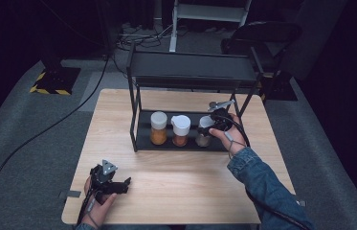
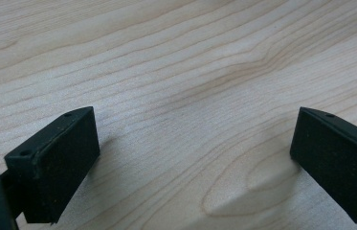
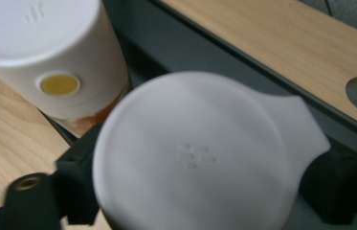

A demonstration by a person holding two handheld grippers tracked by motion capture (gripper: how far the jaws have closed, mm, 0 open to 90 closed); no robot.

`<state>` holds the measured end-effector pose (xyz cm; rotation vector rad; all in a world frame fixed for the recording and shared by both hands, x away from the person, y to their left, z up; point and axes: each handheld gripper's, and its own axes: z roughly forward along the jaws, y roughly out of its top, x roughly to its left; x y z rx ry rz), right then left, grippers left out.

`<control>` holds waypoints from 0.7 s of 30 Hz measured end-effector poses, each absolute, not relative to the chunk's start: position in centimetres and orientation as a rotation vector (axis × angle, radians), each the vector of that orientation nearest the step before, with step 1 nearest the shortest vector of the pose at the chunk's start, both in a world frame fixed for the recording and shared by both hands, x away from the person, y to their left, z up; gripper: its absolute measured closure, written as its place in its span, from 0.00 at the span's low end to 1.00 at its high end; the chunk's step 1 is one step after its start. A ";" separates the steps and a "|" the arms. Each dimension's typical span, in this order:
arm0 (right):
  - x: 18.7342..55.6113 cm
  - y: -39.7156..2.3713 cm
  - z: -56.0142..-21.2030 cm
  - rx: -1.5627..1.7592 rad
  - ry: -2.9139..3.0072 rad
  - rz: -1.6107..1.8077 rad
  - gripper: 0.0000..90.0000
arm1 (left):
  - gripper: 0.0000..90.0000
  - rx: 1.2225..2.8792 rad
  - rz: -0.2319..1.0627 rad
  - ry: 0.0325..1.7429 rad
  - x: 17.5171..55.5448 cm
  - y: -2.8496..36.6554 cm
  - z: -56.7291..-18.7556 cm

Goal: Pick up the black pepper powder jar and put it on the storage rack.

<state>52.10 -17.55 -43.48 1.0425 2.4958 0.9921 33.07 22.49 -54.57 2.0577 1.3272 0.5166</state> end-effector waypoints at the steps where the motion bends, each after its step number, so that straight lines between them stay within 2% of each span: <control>1: 52.1 -17.6 -43.3 1.044 2.485 0.996 0.15 | 0.03 2.058 0.517 1.327 33.1 22.5 -54.6; 21: 48.8 -19.2 -37.7 0.966 2.376 1.068 0.12 | 0.03 2.057 0.517 1.328 33.1 22.5 -54.6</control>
